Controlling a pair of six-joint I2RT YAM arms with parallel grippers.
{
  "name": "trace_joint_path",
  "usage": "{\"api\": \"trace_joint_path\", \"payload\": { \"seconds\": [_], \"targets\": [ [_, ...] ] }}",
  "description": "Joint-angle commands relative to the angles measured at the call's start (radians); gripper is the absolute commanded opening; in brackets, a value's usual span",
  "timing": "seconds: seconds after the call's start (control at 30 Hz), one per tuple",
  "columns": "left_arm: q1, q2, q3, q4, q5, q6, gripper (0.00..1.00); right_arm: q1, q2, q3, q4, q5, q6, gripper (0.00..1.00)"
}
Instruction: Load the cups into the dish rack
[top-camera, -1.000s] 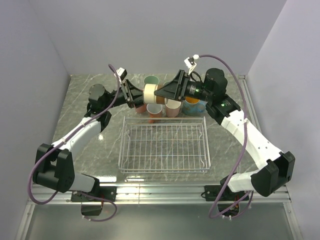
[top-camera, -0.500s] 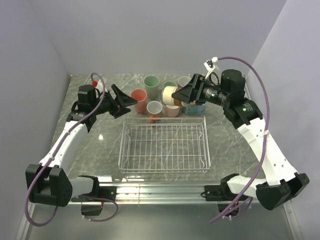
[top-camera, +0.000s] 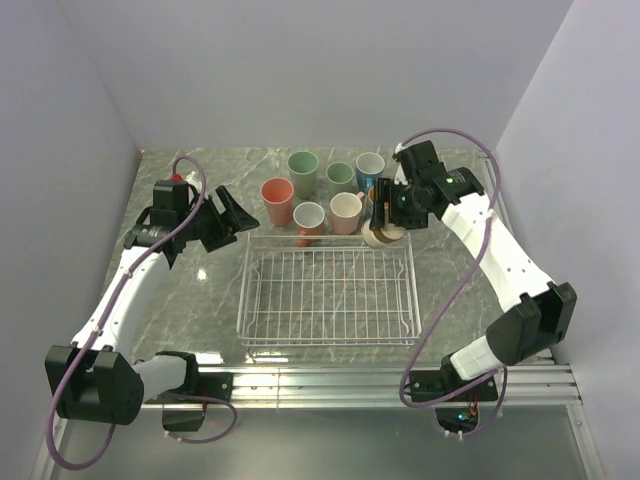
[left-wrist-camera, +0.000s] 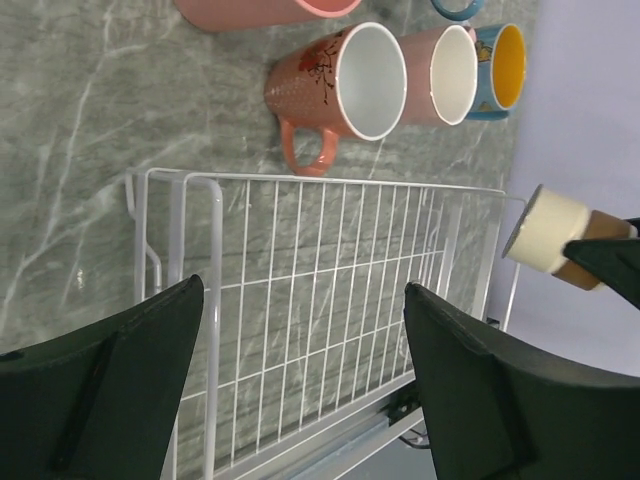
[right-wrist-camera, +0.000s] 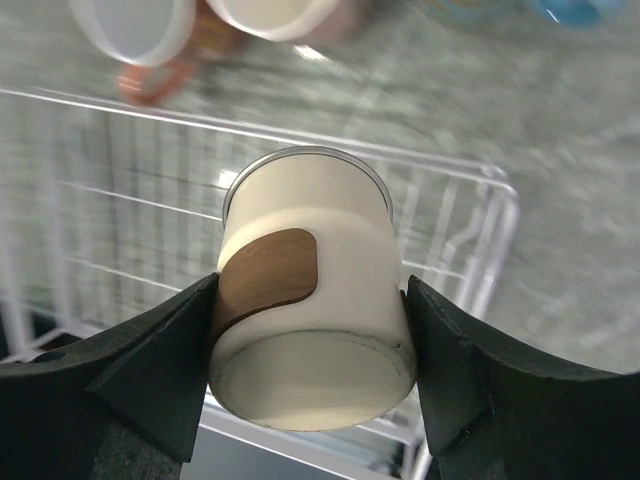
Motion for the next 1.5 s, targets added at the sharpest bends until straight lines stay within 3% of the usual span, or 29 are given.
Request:
{"api": "trace_joint_path", "payload": {
  "seconds": [0.0, 0.13, 1.17, 1.27, 1.3, 1.4, 1.43, 1.47],
  "targets": [
    [0.003, -0.013, 0.046, -0.019, -0.035, 0.037, 0.86, 0.000, 0.011, 0.030, -0.086, 0.112, -0.058, 0.00],
    [0.003, 0.005, 0.063, -0.021, -0.030, 0.039, 0.84, 0.000, 0.051, 0.009, -0.096, 0.189, -0.064, 0.00],
    [0.003, 0.128, 0.187, -0.068, -0.029, 0.090, 0.80, 0.093, 0.183, -0.205, 0.055, 0.230, -0.006, 0.00],
    [0.003, 0.148, 0.210, -0.073, -0.035, 0.099, 0.79, 0.101, 0.189, -0.203, 0.061, 0.246, 0.000, 0.24],
    [0.003, 0.151, 0.219, -0.073, -0.035, 0.100, 0.79, 0.105, 0.191, -0.200, 0.059, 0.252, 0.005, 0.41],
    [0.003, 0.166, 0.234, -0.070, -0.035, 0.100, 0.79, 0.112, 0.185, -0.191, 0.055, 0.273, 0.013, 0.59],
    [0.001, 0.169, 0.236, -0.067, -0.033, 0.100, 0.79, 0.112, 0.180, -0.188, 0.053, 0.283, 0.013, 0.71],
    [0.001, 0.175, 0.242, -0.067, -0.033, 0.100, 0.79, 0.112, 0.177, -0.183, 0.049, 0.286, 0.013, 0.72]
  ]
}}
